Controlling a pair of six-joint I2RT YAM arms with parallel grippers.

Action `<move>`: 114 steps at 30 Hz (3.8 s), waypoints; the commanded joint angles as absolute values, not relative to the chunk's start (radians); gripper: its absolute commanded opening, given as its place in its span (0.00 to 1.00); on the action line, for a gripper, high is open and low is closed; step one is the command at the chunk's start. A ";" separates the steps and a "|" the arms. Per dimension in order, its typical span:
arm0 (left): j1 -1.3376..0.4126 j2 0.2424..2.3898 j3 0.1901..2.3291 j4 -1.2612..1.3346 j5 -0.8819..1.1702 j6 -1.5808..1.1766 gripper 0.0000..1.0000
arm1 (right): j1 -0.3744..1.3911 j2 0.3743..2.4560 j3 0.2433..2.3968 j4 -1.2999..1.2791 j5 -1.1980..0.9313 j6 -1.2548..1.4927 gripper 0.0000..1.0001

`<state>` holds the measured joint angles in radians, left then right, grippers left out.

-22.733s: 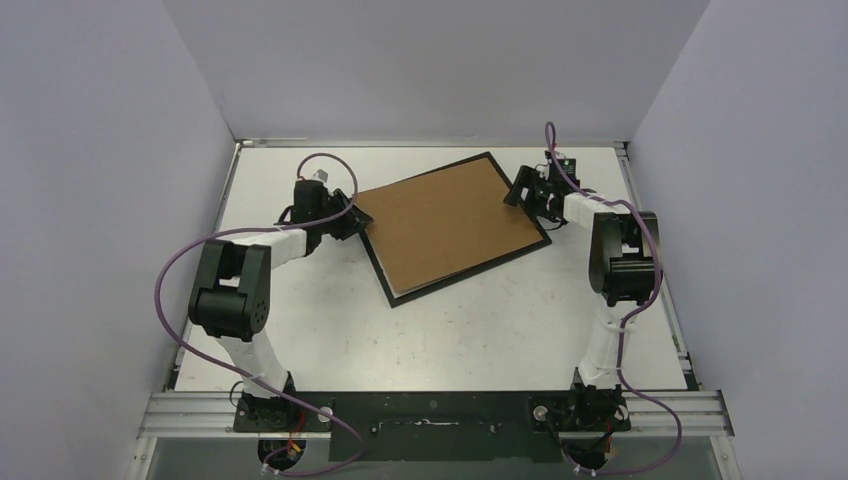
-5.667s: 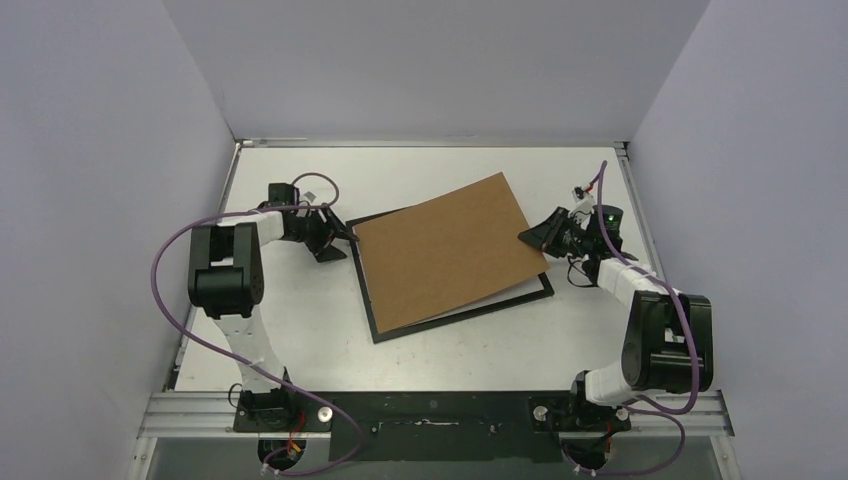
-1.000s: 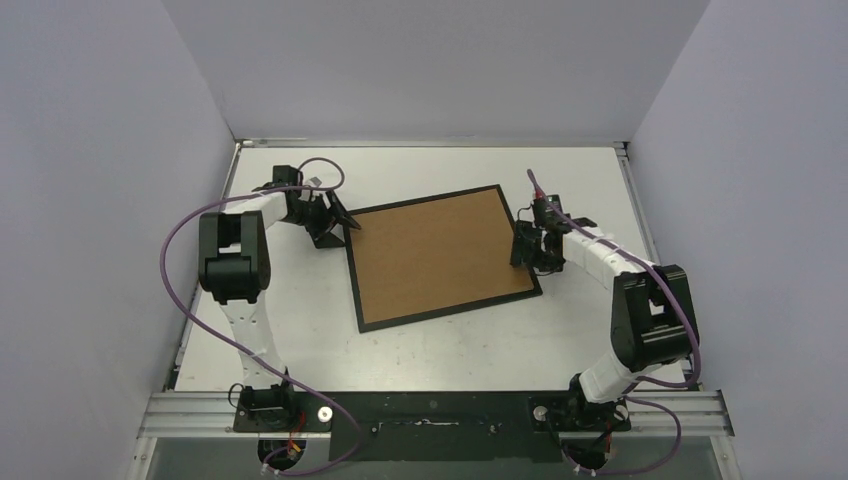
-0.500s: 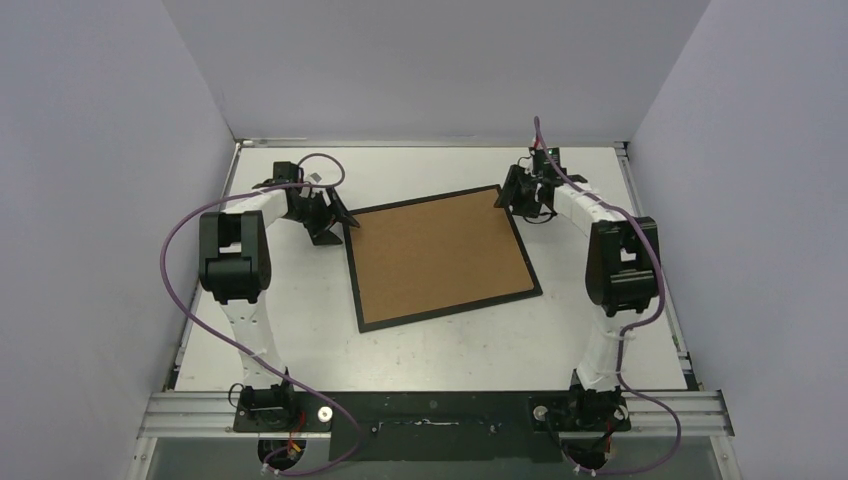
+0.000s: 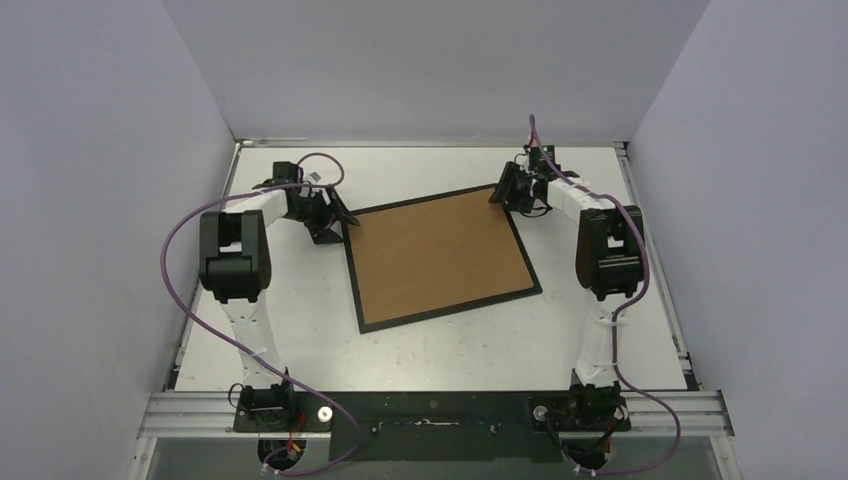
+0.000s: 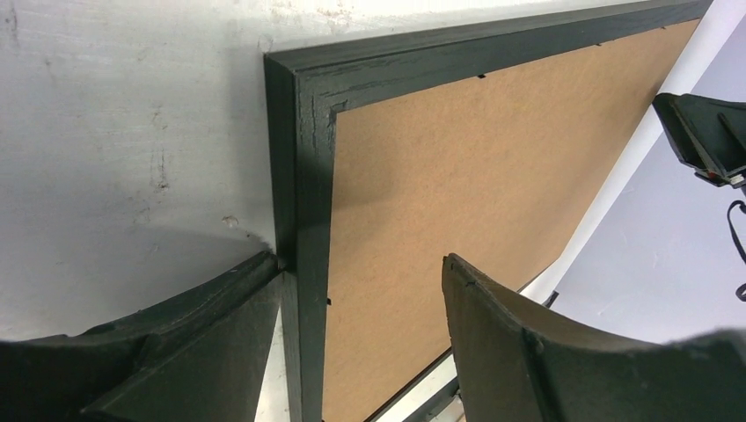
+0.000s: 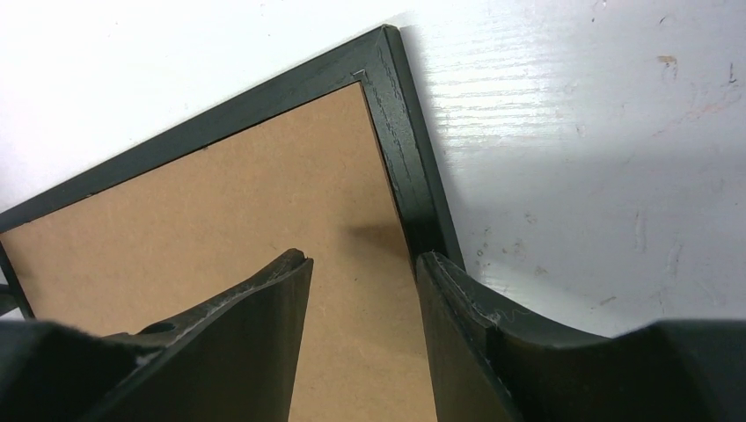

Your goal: Put the photo into the frame

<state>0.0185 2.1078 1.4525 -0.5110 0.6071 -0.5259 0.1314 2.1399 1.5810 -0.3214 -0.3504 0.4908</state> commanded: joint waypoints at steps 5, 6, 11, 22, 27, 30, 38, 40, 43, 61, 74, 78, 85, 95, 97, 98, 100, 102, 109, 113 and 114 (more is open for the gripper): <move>0.008 2.221 1.545 -0.474 0.665 -0.526 0.62 | 0.124 2.186 1.555 -0.262 -0.535 0.521 0.49; 0.008 2.229 1.555 -0.474 0.671 -0.524 0.61 | 0.124 2.186 1.540 -0.241 -0.568 0.532 0.49; -0.029 2.254 1.594 -0.485 0.699 -0.516 0.59 | 0.128 2.204 1.488 -0.129 -0.722 0.597 0.49; -0.028 2.272 1.623 -0.511 0.705 -0.503 0.59 | 0.133 2.237 1.399 0.388 -0.918 0.965 0.49; -0.026 2.282 1.649 -0.516 0.694 -0.509 0.59 | 0.135 2.235 1.376 0.468 -0.961 0.996 0.49; -0.026 2.290 1.664 -0.517 0.684 -0.513 0.59 | 0.135 2.229 1.362 0.471 -0.976 0.984 0.49; -0.026 2.311 1.700 -0.512 0.657 -0.531 0.58 | 0.145 2.148 1.333 0.332 -0.957 0.803 0.49; -0.026 2.316 1.709 -0.516 0.651 -0.532 0.58 | 0.156 2.142 1.376 0.129 -0.918 0.650 0.49; -0.026 2.326 1.721 -0.528 0.638 -0.527 0.58 | 0.177 2.156 1.443 -0.134 -0.819 0.484 0.47; -0.014 2.380 1.819 -0.618 0.604 -0.460 0.58 | 0.361 2.022 1.387 -0.481 -0.310 0.354 0.06; -0.006 2.382 1.813 -0.646 0.597 -0.439 0.58 | 0.380 1.869 1.322 -0.271 -0.428 0.488 0.12; -0.007 2.382 1.810 -0.652 0.601 -0.439 0.58 | 0.354 1.847 1.290 -0.161 -0.481 0.609 0.12; -0.005 2.362 1.812 -0.664 0.579 -0.435 0.59 | 0.299 1.811 1.285 -0.331 -0.320 0.662 0.22; -0.005 2.313 1.804 -0.706 0.550 -0.398 0.64 | 0.266 1.724 1.215 -0.561 -0.226 0.611 0.39; -0.005 2.305 1.778 -0.699 0.548 -0.399 0.64 | 0.265 1.720 1.203 -0.569 -0.233 0.606 0.39; -0.005 2.302 1.769 -0.697 0.548 -0.400 0.64 | 0.266 1.722 1.199 -0.569 -0.236 0.603 0.39; -0.006 2.297 1.754 -0.692 0.546 -0.400 0.64 | 0.265 1.736 1.195 -0.573 -0.243 0.601 0.38; -0.005 2.295 1.745 -0.691 0.545 -0.402 0.64 | 0.268 1.752 1.198 -0.580 -0.246 0.598 0.38; -0.005 2.293 1.740 -0.690 0.538 -0.405 0.64 | 0.276 1.795 1.206 -0.618 -0.239 0.580 0.37; -0.006 2.297 1.747 -0.696 0.531 -0.405 0.64 | 0.278 1.809 1.219 -0.648 -0.220 0.576 0.38; -0.006 2.297 1.749 -0.695 0.531 -0.406 0.64 | 0.278 1.807 1.217 -0.652 -0.214 0.574 0.38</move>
